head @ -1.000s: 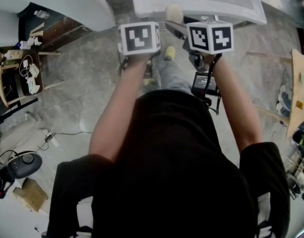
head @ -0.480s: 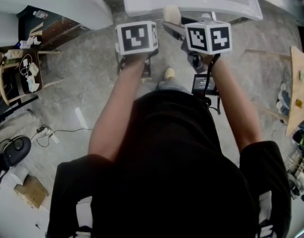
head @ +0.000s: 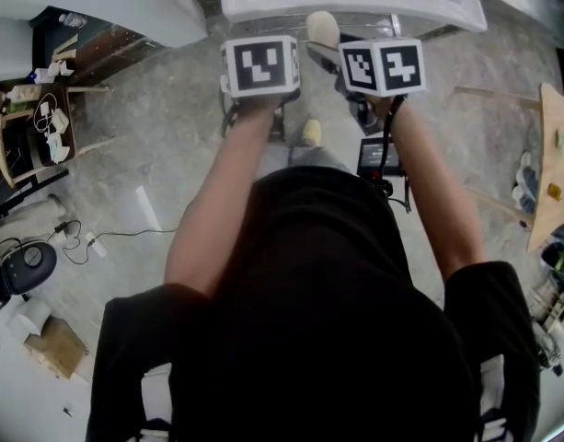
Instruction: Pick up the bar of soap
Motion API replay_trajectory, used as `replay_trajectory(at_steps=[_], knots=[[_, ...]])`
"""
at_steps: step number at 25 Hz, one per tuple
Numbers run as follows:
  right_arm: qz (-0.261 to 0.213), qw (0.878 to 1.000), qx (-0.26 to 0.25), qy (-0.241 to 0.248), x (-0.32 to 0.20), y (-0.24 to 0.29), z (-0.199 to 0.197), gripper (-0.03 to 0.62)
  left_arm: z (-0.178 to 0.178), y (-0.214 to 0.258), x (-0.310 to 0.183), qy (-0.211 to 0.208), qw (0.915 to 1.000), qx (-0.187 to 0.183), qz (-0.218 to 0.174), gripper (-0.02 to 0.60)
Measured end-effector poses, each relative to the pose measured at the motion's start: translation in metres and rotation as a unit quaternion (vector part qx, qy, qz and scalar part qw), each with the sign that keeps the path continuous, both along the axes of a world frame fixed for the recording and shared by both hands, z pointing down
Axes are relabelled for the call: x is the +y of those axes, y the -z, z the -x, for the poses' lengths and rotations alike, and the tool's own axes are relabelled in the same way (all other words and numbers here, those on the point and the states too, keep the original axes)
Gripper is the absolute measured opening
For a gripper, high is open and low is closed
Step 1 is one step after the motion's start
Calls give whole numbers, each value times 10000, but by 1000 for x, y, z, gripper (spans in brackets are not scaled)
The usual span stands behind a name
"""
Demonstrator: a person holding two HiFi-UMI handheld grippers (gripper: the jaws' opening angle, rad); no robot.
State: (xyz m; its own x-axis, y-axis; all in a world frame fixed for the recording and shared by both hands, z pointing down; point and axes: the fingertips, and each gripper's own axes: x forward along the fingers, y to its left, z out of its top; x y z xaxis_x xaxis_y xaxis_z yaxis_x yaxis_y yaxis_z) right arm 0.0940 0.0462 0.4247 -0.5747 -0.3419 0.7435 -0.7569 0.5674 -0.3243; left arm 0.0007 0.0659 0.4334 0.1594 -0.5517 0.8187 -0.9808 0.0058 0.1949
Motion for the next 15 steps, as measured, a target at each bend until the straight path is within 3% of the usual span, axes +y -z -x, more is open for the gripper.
replay_trajectory(at_steps=[15], knots=[[255, 9996, 134, 36, 1, -24, 1, 268, 5, -14, -3, 133, 9998, -7, 128, -2]])
